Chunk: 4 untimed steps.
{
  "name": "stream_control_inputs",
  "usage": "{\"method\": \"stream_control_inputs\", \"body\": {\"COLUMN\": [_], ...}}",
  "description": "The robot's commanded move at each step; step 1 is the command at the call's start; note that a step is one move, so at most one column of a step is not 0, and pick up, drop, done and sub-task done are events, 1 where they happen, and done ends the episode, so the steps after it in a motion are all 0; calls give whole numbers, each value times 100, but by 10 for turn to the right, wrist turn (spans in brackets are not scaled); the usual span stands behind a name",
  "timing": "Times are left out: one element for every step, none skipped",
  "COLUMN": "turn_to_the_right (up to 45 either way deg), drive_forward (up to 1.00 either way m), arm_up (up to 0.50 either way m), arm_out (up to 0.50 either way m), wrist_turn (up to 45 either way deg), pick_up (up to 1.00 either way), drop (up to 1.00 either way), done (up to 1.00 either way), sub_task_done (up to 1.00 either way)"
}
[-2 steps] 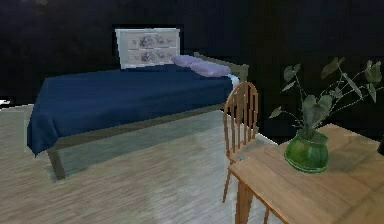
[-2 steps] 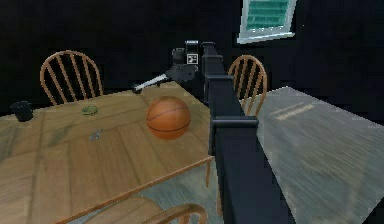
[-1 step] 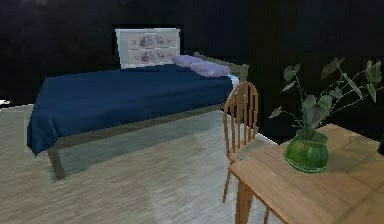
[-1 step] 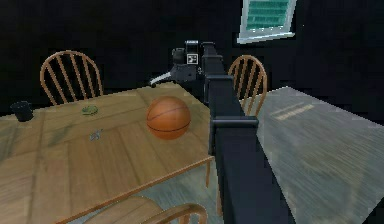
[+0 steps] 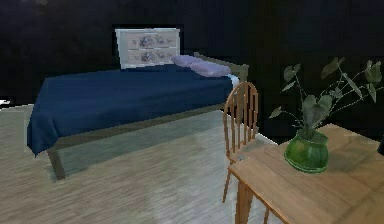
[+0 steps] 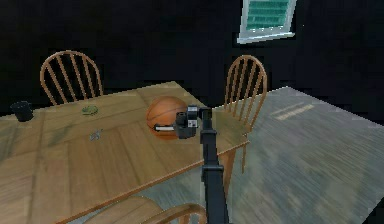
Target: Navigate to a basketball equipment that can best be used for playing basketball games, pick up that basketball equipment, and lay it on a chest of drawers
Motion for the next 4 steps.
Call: {"method": "stream_control_inputs", "body": {"turn_to_the_right": [0,0,0,0], "drive_forward": [0,0,0,0], "arm_up": [0,10,12,0], "arm_out": [0,0,0,0], "wrist_turn": [0,0,0,-450], "pick_up": [100,0,0,0], "drop": [0,0,0,0], "done": [0,0,0,0], "sub_task_done": [0,0,0,0]}}
